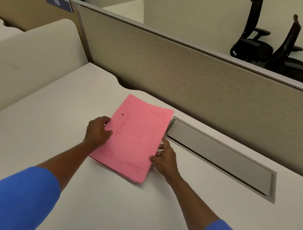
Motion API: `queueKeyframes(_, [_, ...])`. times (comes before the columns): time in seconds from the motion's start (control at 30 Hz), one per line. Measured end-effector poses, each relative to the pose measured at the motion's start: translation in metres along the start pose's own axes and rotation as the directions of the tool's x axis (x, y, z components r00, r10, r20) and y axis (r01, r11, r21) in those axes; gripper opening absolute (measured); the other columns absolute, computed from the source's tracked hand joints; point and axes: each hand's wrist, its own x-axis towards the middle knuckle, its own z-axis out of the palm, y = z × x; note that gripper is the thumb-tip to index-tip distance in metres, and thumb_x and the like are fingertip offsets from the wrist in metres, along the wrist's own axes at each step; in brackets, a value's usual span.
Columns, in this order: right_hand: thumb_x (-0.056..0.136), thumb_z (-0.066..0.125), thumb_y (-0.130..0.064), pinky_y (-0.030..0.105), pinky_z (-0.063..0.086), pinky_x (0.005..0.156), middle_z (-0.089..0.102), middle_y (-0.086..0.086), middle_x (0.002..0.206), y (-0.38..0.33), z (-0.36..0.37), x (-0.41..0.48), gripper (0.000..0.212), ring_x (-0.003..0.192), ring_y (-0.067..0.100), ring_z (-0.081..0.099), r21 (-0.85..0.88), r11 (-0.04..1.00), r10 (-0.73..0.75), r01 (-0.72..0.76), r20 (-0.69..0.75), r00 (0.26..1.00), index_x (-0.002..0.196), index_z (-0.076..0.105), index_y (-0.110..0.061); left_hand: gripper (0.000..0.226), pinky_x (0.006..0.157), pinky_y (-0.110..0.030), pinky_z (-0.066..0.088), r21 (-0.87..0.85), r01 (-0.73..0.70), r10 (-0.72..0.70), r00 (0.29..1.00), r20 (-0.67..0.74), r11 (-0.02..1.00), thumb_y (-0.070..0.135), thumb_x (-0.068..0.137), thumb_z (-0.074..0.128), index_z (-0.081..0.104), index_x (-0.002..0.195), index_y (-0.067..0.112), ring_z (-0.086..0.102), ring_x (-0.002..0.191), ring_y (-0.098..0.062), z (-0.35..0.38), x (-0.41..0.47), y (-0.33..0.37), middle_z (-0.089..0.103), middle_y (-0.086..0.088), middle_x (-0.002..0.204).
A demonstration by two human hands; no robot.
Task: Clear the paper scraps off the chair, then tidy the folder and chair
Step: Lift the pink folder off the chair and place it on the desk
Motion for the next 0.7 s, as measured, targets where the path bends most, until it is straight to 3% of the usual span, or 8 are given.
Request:
queueKeyframes(0.13, [0.079,0.077,0.005,0.048,0.064,0.089,0.07,-0.006,0.111,0.002,0.01,0.029,0.093,0.103,0.023,0.074,-0.04,0.999,0.019,-0.022,-0.071,0.997,0.155,0.037,-0.033,0.055,0.104,-0.047,0.056,0.038,-0.025,0.025,1.0,0.005,0.999,0.008,0.081,0.087,0.07,0.133,0.009,0.072,0.114,-0.036,0.018,0.035,0.004,0.074,-0.014,0.131])
queueKeyframes(0.27, [0.077,0.082,-0.001,0.037,0.058,0.089,0.071,0.002,0.124,0.002,0.017,0.054,0.071,0.113,0.026,0.07,-0.086,0.996,0.005,-0.021,-0.183,0.983,0.138,0.05,-0.021,0.041,0.103,-0.043,0.055,0.076,-0.029,0.028,1.0,0.011,0.997,0.008,0.083,0.085,0.075,0.122,0.014,0.071,0.11,-0.034,0.036,0.062,0.011,0.073,-0.013,0.127])
queueKeyframes(0.33, [0.077,0.086,-0.004,0.044,0.06,0.095,0.069,0.005,0.126,0.001,0.02,0.063,0.065,0.116,0.026,0.067,-0.101,0.995,-0.011,-0.01,-0.209,0.978,0.132,0.055,-0.017,0.038,0.1,-0.042,0.053,0.094,-0.027,0.027,1.0,0.0,0.995,0.01,0.084,0.083,0.075,0.121,0.015,0.069,0.108,-0.033,0.043,0.073,0.014,0.072,-0.012,0.125])
queueKeyframes(0.4, [0.079,0.088,-0.008,0.049,0.06,0.099,0.064,0.008,0.126,-0.001,0.023,0.07,0.064,0.118,0.028,0.065,-0.131,0.991,-0.014,-0.015,-0.216,0.976,0.133,0.056,-0.015,0.037,0.098,-0.042,0.052,0.104,-0.028,0.029,1.0,-0.007,0.994,0.011,0.085,0.083,0.074,0.121,0.015,0.068,0.107,-0.032,0.048,0.082,0.017,0.072,-0.012,0.124])
queueKeyframes(0.57, [0.086,0.085,-0.01,0.038,0.059,0.094,0.053,0.01,0.124,-0.007,0.03,0.077,0.053,0.115,0.029,0.065,-0.222,0.974,-0.022,-0.039,-0.268,0.963,0.129,0.055,-0.014,0.037,0.102,-0.044,0.049,0.161,-0.058,0.053,0.998,0.032,0.985,0.016,0.091,0.079,0.07,0.127,0.015,0.065,0.114,-0.035,0.052,0.099,0.025,0.069,-0.013,0.126])
queueKeyframes(0.7, [0.09,0.081,-0.01,0.038,0.061,0.093,0.049,0.01,0.125,-0.011,0.038,0.077,0.045,0.114,0.027,0.064,-0.307,0.949,-0.015,-0.074,-0.279,0.96,0.124,0.053,-0.014,0.045,0.105,-0.045,0.049,0.205,-0.076,0.059,0.994,0.089,0.976,0.024,0.094,0.077,0.065,0.137,0.015,0.062,0.124,-0.034,0.055,0.1,0.031,0.066,-0.012,0.134])
